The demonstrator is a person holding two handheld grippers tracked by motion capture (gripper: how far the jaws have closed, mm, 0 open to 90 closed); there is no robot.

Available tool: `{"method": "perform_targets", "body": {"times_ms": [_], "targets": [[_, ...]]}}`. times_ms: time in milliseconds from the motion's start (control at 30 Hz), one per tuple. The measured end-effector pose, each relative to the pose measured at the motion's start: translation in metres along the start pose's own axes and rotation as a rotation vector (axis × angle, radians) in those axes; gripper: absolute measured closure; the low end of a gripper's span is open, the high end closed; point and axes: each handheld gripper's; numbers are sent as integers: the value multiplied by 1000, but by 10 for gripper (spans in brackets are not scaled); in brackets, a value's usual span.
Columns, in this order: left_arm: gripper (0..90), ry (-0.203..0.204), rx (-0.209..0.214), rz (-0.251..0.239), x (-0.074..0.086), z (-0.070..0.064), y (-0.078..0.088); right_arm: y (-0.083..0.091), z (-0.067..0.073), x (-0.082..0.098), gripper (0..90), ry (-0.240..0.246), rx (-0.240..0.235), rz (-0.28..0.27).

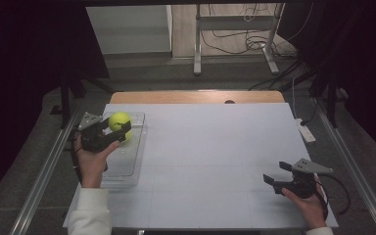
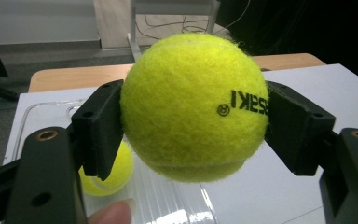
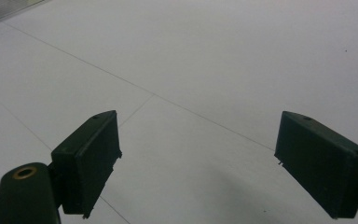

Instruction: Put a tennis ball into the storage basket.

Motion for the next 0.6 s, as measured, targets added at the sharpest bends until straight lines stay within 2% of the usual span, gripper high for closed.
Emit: {"method": "perform_targets", "body": {"times_ms": [600], "targets": [[269, -2, -54, 28, 6, 12, 10, -1, 0, 0, 140, 0, 0, 5]]}}
Point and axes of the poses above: each handheld gripper's, and its own axes: y roughly backward along the jaws, x roughly out of its underside, z roughly to its left, and after that the axes turned 11 degrees about -z, right-handed
